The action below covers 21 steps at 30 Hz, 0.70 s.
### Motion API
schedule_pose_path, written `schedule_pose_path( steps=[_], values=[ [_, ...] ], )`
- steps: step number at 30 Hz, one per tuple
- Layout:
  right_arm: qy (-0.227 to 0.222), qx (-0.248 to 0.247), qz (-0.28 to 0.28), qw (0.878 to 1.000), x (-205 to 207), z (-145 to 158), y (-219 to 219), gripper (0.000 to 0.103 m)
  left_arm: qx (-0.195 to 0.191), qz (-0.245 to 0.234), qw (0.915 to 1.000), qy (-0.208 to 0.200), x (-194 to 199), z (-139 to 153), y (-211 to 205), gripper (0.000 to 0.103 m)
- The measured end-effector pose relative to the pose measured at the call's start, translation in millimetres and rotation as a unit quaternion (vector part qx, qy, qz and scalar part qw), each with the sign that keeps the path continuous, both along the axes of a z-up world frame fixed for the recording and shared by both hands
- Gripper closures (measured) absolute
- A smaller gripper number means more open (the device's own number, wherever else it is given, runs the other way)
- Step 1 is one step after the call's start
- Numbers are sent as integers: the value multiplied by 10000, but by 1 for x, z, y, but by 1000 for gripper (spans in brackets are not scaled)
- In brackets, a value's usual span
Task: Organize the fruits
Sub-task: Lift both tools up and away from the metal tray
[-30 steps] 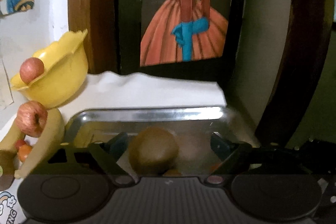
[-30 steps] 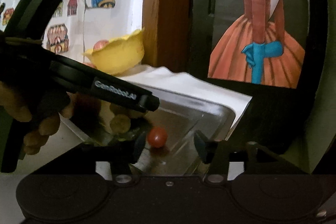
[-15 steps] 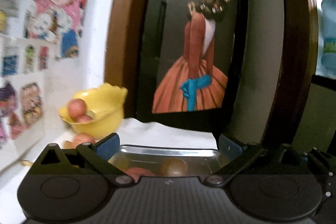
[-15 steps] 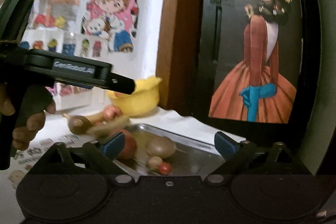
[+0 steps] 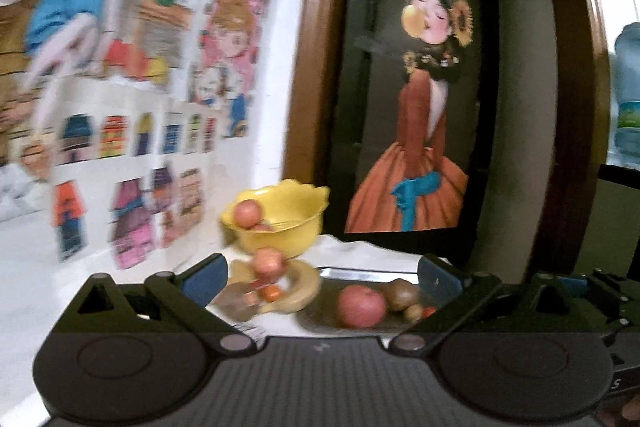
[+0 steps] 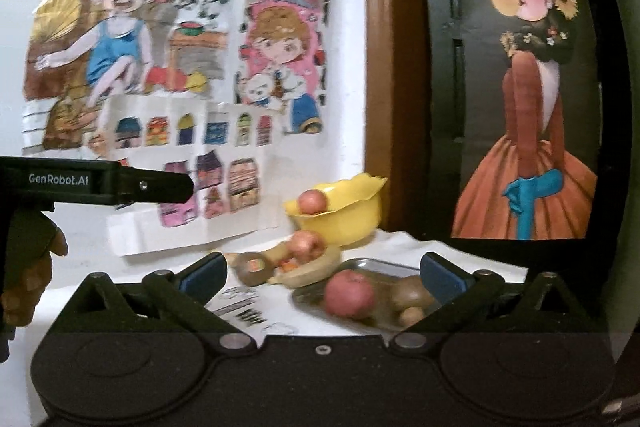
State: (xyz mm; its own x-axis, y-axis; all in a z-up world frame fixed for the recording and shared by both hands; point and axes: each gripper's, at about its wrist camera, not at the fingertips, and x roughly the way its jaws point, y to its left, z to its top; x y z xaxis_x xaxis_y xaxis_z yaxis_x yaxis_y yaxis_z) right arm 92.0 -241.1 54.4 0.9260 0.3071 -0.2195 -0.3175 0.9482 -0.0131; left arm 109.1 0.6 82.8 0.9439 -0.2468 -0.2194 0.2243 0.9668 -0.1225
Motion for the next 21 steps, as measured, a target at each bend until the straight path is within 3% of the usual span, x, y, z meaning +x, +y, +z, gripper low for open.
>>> schedule_pose_path(
  steps=[11, 21],
  values=[
    [512, -61, 222, 9984, -31, -27, 65, 1, 57, 663, 9962, 568, -26, -34, 66, 0],
    [822, -255, -197, 9961, -44, -52, 66, 1, 63, 707, 9926, 985, -27, -62, 86, 0]
  ],
)
